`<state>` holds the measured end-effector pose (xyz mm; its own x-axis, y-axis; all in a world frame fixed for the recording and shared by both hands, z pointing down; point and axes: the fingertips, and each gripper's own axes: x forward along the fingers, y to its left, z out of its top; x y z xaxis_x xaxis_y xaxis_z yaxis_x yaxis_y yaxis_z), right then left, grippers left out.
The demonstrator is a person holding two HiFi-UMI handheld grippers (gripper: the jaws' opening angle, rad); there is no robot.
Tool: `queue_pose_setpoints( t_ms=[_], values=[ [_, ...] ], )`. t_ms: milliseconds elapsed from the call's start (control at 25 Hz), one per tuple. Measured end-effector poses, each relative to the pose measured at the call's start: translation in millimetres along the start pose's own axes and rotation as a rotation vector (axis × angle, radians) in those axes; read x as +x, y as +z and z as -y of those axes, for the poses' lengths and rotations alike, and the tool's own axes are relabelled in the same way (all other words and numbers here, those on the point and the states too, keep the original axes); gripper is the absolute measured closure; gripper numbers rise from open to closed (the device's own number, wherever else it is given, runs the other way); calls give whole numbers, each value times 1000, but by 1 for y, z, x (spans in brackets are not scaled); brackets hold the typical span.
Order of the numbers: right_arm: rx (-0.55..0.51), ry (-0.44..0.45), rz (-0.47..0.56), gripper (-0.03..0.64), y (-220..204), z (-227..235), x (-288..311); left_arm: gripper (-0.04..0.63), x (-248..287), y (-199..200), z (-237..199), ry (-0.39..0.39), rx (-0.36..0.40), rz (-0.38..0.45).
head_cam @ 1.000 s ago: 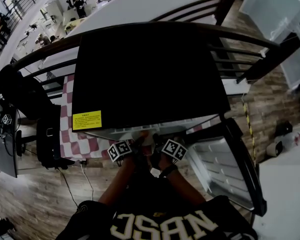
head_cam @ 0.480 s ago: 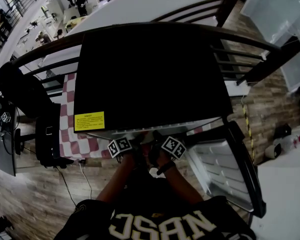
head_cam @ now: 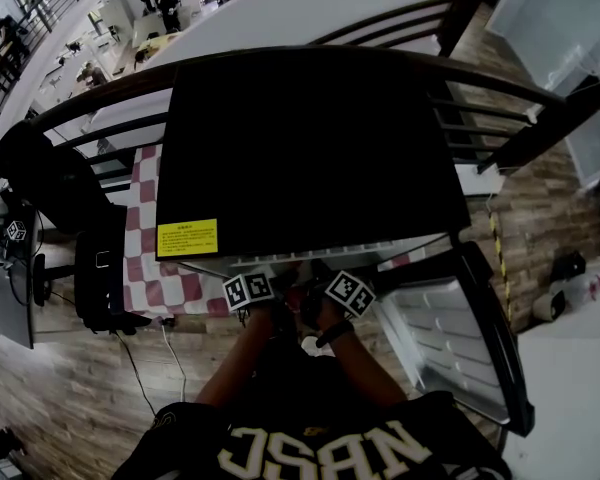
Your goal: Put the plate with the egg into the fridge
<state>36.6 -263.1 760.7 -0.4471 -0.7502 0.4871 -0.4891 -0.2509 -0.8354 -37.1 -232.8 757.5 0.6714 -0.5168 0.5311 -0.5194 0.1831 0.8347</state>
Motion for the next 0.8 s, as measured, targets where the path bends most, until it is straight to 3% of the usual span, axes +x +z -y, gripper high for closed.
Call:
queue_pose_setpoints(
  t_ms=[200, 320, 480, 600, 720, 800],
  values=[
    [-6, -7, 17, 574, 1, 0, 1, 400, -8, -6, -5, 20, -6, -1],
    [-69, -8, 14, 574, 4, -1, 3, 397, -17, -8, -6, 13, -15, 8],
    [-271, -58, -45, 564, 6, -2, 5, 397, -29, -11, -9, 7, -21, 23],
    [-506, -153, -61, 540, 14, -1, 6, 397, -35, -15, -11, -2, -22, 25],
    [-756, -233, -60, 475, 25, -2, 3, 397, -41, -22, -14, -3, -25, 27],
    [-845, -243, -55, 446, 30, -3, 0, 397, -45, -25, -14, -3, -20, 31]
  ],
)
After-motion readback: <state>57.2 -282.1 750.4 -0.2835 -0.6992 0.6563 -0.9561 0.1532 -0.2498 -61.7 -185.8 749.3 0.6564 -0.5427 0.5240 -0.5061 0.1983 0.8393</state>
